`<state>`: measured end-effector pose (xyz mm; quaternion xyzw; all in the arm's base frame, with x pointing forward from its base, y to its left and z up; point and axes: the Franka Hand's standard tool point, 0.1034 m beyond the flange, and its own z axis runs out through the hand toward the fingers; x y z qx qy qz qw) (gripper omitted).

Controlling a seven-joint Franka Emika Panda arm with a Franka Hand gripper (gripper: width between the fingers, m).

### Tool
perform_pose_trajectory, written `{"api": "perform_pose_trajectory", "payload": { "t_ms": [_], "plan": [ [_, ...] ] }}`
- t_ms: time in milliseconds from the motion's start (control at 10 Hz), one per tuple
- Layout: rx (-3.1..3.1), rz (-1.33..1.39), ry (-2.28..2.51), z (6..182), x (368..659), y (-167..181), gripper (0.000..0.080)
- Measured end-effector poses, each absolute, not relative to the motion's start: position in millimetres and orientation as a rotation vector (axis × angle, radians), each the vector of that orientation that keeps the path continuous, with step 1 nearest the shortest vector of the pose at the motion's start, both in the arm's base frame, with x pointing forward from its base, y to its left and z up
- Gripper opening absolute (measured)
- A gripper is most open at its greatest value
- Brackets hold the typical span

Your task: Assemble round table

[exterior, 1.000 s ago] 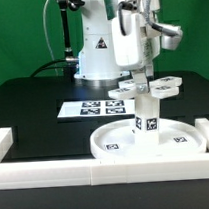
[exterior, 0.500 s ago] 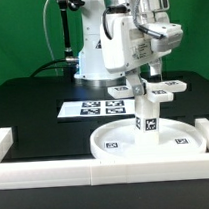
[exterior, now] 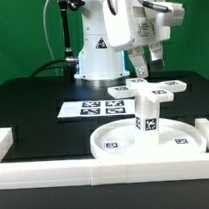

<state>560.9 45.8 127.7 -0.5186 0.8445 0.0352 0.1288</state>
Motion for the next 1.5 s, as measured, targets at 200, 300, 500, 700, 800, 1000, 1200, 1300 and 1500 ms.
{"api": "perform_pose_trajectory", "payload": {
  "t_ms": [200, 300, 500, 700, 800, 1000, 1200, 1300, 1500],
  "plan": [
    [-1.739, 0.066, 2.293, 127.2, 560.8, 45.5, 0.0649],
    [-1.894, 0.061, 2.176, 125.9, 559.3, 44.9, 0.0649],
    [-2.265, 0.072, 1.848, 128.4, 559.5, 46.2, 0.0649],
    [-2.439, 0.079, 1.626, 128.8, 560.8, 49.6, 0.0649],
    [-2.499, 0.065, 1.531, 128.4, 560.9, 49.1, 0.0649],
    [-2.632, 0.035, 1.285, 128.1, 560.8, 48.8, 0.0649],
    [-2.817, 0.025, 0.920, 125.8, 557.1, 49.2, 0.0649],
    [-2.883, 0.013, 0.752, 125.1, 557.1, 49.1, 0.0649],
    [-2.970, 0.010, 0.399, 125.8, 557.3, 49.1, 0.0649]
  ]
}}
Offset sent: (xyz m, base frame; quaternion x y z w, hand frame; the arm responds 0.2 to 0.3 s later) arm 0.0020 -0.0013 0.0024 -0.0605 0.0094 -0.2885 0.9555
